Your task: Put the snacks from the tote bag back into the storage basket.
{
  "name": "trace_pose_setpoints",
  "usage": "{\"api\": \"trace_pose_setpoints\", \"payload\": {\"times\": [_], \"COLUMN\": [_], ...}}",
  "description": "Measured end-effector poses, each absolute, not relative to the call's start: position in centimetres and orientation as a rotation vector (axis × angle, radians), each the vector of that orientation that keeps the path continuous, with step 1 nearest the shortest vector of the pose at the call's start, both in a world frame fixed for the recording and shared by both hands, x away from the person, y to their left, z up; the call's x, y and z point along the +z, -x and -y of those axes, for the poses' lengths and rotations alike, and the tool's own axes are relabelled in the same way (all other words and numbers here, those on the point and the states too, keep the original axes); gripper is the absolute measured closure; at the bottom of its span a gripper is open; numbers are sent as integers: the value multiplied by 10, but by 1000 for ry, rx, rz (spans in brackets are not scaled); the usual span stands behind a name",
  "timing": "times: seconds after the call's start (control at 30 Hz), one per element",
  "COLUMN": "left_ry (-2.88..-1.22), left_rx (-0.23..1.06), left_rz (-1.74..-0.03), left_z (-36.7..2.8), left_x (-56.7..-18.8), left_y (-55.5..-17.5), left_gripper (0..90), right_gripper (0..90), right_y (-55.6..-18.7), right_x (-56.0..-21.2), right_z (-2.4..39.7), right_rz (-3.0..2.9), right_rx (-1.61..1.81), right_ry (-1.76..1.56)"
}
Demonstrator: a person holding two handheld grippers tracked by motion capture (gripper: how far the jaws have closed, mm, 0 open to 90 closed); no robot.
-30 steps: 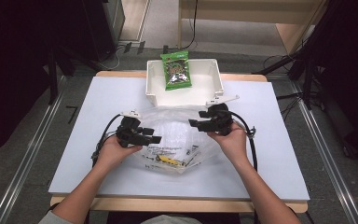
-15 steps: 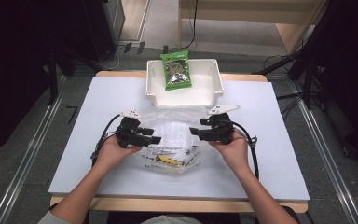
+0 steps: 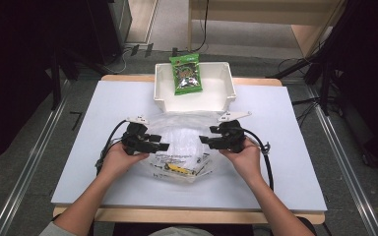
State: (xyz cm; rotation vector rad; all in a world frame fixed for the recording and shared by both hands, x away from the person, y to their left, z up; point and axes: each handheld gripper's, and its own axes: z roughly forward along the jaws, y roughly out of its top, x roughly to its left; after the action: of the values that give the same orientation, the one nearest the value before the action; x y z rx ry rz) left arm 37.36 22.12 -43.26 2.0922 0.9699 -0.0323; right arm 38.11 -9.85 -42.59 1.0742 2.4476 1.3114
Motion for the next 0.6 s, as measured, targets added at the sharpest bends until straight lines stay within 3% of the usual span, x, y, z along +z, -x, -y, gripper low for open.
{"api": "trace_pose_setpoints", "payload": {"times": [0.6], "left_ry": [-2089], "left_rx": [-28], "left_rz": [-965], "left_z": [-222], "left_x": [-432], "left_y": [-373], "left_gripper": [412], "right_gripper": [416], "right_y": [-381], "right_x": [-427], "right_z": [98], "right_rz": [-2462], "right_rx": [1309], "right_ry": [-1077]}}
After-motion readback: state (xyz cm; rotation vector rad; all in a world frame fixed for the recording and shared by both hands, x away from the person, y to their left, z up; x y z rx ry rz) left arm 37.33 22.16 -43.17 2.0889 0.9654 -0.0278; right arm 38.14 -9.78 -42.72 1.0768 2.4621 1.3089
